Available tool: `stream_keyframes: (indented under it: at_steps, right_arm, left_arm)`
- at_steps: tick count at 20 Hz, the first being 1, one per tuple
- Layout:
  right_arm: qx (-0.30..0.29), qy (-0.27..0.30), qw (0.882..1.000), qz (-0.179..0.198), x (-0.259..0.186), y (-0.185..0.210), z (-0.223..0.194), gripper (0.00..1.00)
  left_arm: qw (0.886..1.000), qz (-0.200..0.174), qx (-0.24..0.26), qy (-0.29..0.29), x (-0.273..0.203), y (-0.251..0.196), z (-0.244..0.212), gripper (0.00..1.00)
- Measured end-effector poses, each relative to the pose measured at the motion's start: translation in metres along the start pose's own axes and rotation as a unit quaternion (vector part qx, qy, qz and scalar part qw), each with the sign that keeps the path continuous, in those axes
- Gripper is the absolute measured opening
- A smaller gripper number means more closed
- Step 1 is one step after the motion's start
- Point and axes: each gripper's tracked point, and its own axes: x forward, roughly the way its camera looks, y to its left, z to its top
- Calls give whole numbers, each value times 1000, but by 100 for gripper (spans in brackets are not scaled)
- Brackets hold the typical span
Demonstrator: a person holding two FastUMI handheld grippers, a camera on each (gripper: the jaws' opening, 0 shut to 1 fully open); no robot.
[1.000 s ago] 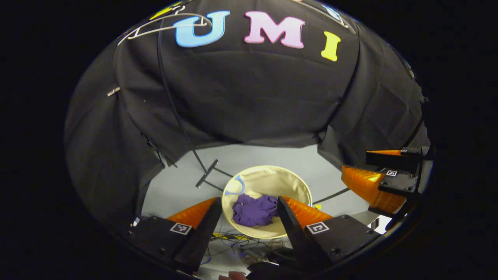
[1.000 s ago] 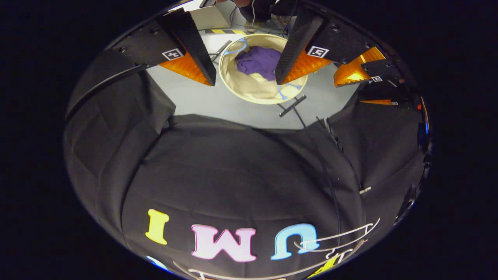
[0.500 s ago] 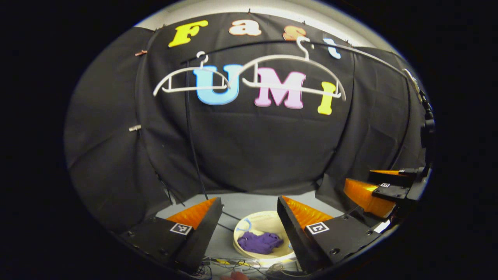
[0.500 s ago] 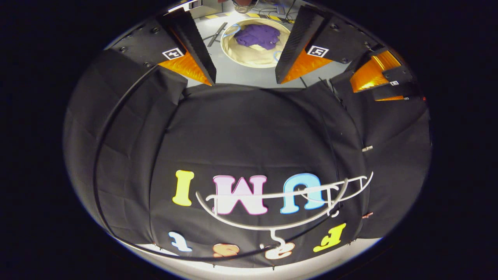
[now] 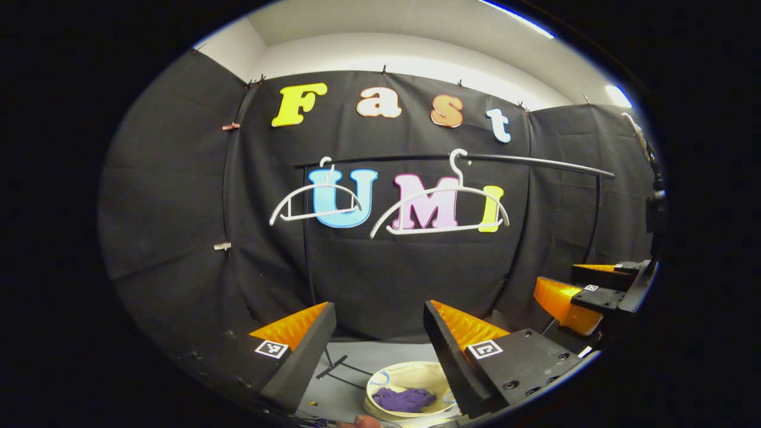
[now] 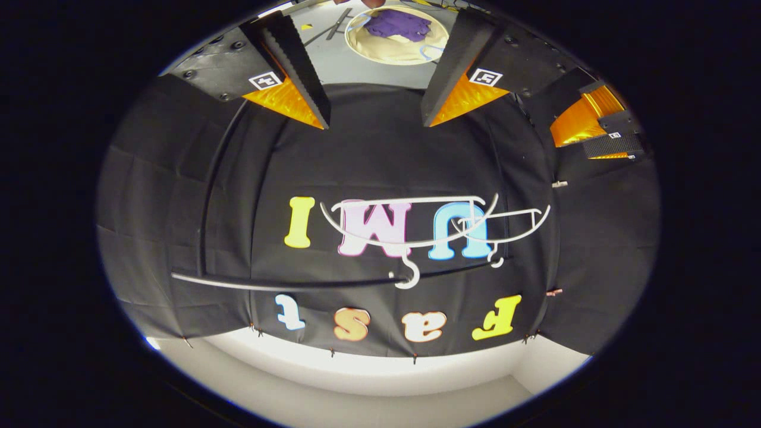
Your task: Grasp the clothes on the hanger with both hands and then place them into the laundry hamper below.
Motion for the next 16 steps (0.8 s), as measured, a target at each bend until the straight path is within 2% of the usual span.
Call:
stream_keyframes:
  at_steps: [1, 2, 3, 4, 5, 8, 10, 11, 12, 13, 15, 16]
  right_arm:
    - [-3, -7, 1000, 1, -5, 1, 6, 98]
    - [-4, -15, 1000, 0, -10, 0, 13, 93]
    - [-4, -22, 1000, 0, -14, -1, 20, 98]
    - [-4, -30, 1000, 0, -19, -1, 27, 94]
    - [-5, -40, 999, 1, -23, -2, 35, 98]
    - [-7, -64, 998, 3, -34, -6, 53, 98]
    - [-8, -64, 998, 6, -40, -8, 55, 94]
    - [-6, -67, 998, 5, -42, -10, 58, 98]
    - [-4, -71, 997, 3, -46, -13, 59, 96]
    - [-1, -71, 997, 2, -48, -15, 58, 95]
    - [3, -70, 998, 3, -51, -15, 56, 94]
    - [4, -70, 998, 3, -51, -16, 56, 98]
  left_arm:
    - [1000, -2, -4, -8, -5, 0, 8, 94]
    - [1000, -5, -8, -17, -9, -3, 16, 94]
    - [1000, -4, -13, -23, -15, -3, 24, 94]
    - [999, -3, -16, -30, -20, -3, 30, 91]
    - [999, 0, -18, -38, -25, -4, 37, 91]
    - [998, 14, -16, -54, -34, -1, 48, 91]
    - [998, 23, -12, -55, -41, -2, 50, 90]
    - [998, 25, -9, -59, -45, -3, 52, 94]
    - [998, 26, -7, -62, -47, -2, 55, 90]
    - [998, 27, -7, -61, -49, -2, 54, 90]
    - [998, 25, -7, -58, -49, -3, 52, 98]
    - [998, 25, -3, -55, -49, -3, 50, 94]
